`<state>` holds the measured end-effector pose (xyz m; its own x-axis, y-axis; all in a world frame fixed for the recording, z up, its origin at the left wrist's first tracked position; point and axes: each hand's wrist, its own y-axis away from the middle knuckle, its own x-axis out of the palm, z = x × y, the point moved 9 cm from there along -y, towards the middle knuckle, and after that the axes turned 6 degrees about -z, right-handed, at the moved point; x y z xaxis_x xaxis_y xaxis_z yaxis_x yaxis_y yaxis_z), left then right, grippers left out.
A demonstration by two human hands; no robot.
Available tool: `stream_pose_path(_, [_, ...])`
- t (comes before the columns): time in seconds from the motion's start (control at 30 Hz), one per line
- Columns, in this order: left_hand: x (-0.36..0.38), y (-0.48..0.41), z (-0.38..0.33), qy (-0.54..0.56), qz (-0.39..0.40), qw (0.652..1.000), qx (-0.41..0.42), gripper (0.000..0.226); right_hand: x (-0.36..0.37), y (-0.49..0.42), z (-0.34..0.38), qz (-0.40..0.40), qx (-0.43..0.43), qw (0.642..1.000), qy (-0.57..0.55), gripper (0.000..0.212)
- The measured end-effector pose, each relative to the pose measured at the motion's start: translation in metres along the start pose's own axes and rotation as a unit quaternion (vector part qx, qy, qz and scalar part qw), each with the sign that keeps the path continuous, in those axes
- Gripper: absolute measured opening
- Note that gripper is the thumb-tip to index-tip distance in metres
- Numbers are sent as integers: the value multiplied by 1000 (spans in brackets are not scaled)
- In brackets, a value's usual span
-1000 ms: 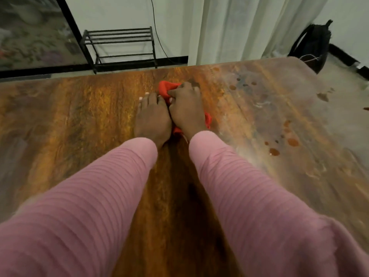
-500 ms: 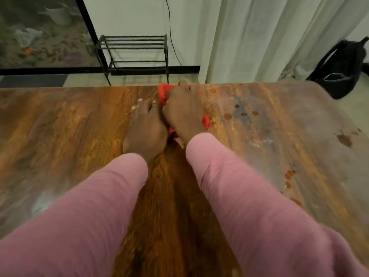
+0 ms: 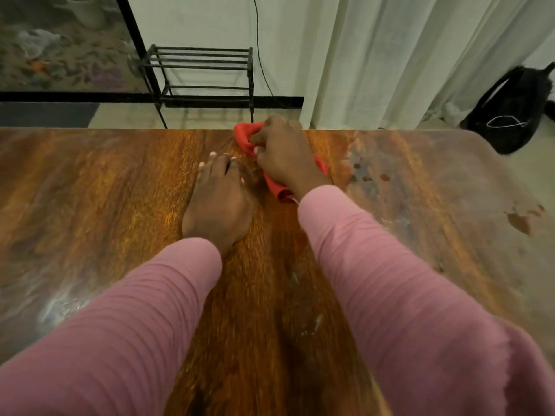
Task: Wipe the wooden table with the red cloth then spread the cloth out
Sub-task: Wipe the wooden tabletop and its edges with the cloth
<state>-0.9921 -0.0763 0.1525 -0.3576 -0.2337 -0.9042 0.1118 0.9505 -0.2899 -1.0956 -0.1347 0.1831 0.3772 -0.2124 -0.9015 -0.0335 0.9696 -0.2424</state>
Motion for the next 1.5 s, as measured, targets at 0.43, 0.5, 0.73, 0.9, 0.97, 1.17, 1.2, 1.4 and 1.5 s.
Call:
stream_pose_path(0.43, [-1, 1, -3, -3, 4, 1000, 3, 50, -21, 8, -21, -108, 102, 989, 11, 29])
stream_pose_path(0.5, [-2, 2, -1, -5, 3, 1000, 1, 49, -10, 8, -10, -66, 45, 997, 18, 30])
stream_pose_path(0.73, [-1, 1, 0, 7, 10, 1000, 5, 49, -53, 25, -101, -139, 202, 969, 36, 23])
stream_pose_path(0.9, [0, 0, -1, 9, 6, 1000, 1, 50, -24, 35, -33, -117, 100, 988, 26, 23])
stream_pose_path(0.97, [-2, 1, 0, 8, 3, 1000, 4, 50, -13, 38, -15, -70, 30, 997, 26, 29])
stream_pose_path(1.17, [-3, 3, 0, 15, 3, 1000, 14, 48, -69, 59, -92, -73, 162, 983, 37, 23])
stream_pose_path(1.2, [-2, 2, -1, 14, 4, 1000, 14, 48, -70, 61, -96, -74, 185, 980, 26, 20])
stream_pose_path(1.4, [0, -1, -3, 7, 2, 1000, 19, 49, -29, 65, -32, -84, 128, 987, 38, 25])
stream_pose_path(1.5, [-4, 1, -1, 7, -2, 1000, 18, 48, -28, 78, -28, -77, 90, 992, 36, 23])
